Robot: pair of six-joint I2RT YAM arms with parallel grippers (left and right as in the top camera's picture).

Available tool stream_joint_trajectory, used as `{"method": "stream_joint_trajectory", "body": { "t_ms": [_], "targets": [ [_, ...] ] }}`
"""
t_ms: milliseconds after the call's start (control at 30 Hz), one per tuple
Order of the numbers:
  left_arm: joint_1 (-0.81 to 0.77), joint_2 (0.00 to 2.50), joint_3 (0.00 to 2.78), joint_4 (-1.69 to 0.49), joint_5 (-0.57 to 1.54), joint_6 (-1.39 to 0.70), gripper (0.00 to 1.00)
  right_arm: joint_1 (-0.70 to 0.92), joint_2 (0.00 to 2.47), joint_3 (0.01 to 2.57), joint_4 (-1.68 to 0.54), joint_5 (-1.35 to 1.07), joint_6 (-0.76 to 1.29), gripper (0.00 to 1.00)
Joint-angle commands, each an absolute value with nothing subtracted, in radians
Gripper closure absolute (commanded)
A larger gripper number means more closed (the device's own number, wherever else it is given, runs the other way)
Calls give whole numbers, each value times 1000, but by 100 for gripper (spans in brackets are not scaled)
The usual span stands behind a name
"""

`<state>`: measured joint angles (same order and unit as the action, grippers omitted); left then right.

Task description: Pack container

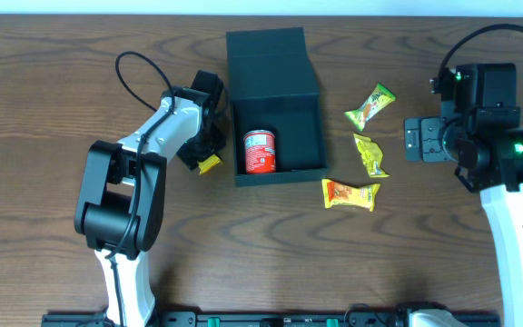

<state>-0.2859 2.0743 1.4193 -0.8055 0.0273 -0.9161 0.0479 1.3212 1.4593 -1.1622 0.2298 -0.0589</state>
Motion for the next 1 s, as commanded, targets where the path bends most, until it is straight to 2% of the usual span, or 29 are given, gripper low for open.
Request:
{"method": "stream_joint_trajectory", "body": {
  "t_ms": [0,133,233,300,600,967],
  "targets": [
    [-282,2094,1415,-811,27,-912,51,44,1320,1470,-1163,244,-68,1],
    [-282,2094,1416,-812,30,-904,52,44,1320,1470,-1163,244,-68,1],
    [-283,2094,1431,-817,43,-796,63,44,1320,1470,-1163,244,-68,1],
    [-284,2094,1446,-832,33,-740,66,44,1320,1470,-1163,244,-68,1],
    [-284,2094,1522,-891,-8,-632,67,44,1320,1470,-1163,244,-68,1],
    [-284,2094,1750,-1053,-29,-366,66,44,1320,1470,-1163,244,-68,1]
  ]
}}
